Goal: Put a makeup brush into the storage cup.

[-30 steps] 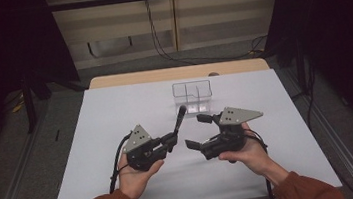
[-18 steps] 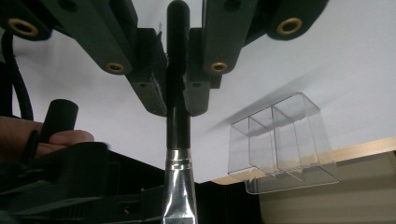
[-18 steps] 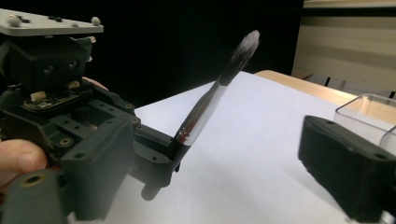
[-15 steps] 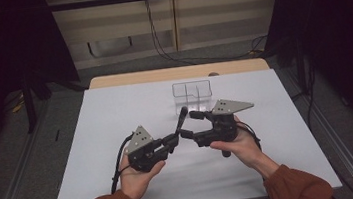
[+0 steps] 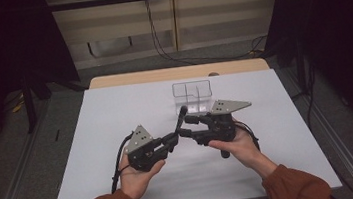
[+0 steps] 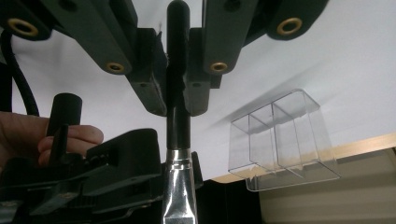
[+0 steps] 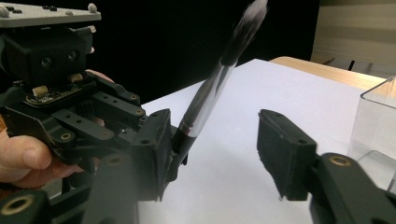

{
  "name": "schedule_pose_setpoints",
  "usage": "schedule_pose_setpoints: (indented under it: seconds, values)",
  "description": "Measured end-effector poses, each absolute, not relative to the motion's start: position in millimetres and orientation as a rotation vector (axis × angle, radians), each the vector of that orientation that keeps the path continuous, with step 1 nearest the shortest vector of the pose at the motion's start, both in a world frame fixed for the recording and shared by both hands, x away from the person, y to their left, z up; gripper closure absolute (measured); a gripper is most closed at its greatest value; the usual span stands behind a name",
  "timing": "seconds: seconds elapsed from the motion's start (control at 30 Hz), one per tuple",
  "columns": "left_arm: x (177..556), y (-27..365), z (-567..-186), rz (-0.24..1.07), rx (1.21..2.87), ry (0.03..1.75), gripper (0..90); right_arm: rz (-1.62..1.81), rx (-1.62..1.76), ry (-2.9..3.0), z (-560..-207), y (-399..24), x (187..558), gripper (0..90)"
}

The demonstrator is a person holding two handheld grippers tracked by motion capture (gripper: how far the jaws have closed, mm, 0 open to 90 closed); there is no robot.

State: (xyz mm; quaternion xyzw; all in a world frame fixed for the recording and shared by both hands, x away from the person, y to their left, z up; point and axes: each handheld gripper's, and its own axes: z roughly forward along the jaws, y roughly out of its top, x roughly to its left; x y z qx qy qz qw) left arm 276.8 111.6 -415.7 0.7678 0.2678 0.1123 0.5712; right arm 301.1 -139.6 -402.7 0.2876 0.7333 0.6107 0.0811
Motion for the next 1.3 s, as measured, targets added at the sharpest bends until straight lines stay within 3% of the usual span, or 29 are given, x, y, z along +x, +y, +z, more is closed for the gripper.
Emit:
schedule_pose_setpoints:
  seconds: [0.4,0.83,1.3]
  values:
    - [276.2,107.9,-417.0,0.262,1.819,0.611,79.4,1.867,0.856,2.172,-403.3,-136.8,302.2,53.4]
    - [275.2,104.7,-418.7,0.259,1.826,0.600,79.4,1.913,0.852,2.182,-405.2,-135.5,301.5,72.1]
    - [277.4,102.6,-421.8,0.263,1.831,0.616,76.5,1.912,0.823,2.207,-404.0,-132.2,298.3,79.5]
